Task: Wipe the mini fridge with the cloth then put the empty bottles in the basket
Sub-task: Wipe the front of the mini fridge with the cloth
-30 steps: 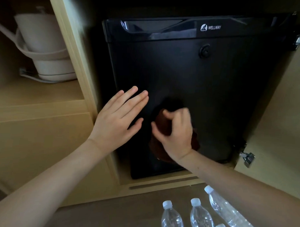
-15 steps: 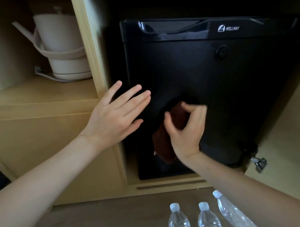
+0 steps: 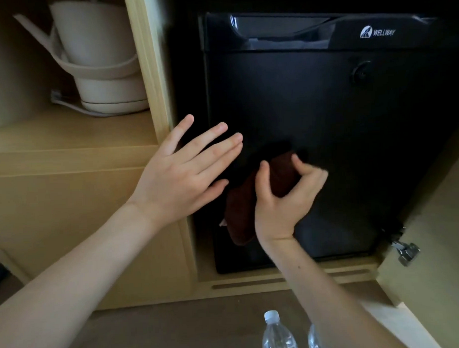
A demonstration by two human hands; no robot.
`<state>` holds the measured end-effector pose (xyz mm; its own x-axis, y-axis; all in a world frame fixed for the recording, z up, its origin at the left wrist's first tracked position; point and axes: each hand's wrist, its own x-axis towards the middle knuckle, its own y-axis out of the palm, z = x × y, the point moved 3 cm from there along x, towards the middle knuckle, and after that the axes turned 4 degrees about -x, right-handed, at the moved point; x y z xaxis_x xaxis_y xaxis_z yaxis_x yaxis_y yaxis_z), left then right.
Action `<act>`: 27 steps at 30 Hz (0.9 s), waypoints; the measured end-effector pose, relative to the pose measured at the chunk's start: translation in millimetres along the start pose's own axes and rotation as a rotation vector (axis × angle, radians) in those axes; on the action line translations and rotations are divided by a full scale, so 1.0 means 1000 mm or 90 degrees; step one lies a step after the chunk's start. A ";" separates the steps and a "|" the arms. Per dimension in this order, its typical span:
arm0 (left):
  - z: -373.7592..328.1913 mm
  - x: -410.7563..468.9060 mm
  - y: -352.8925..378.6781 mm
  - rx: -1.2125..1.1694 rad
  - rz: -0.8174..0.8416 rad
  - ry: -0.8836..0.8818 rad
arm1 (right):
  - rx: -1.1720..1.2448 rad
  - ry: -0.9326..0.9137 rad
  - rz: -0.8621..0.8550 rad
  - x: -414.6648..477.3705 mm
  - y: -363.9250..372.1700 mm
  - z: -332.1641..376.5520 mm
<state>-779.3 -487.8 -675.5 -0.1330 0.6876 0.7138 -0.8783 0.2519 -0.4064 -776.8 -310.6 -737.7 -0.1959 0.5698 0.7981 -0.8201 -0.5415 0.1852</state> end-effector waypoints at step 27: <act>0.001 0.004 -0.003 -0.021 0.030 -0.008 | -0.005 0.137 0.083 -0.041 -0.001 0.002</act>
<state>-777.3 -486.1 -670.7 -0.1792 0.6906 0.7007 -0.8552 0.2428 -0.4579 -767.2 -334.9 -769.6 -0.4096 0.6147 0.6741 -0.7847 -0.6143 0.0833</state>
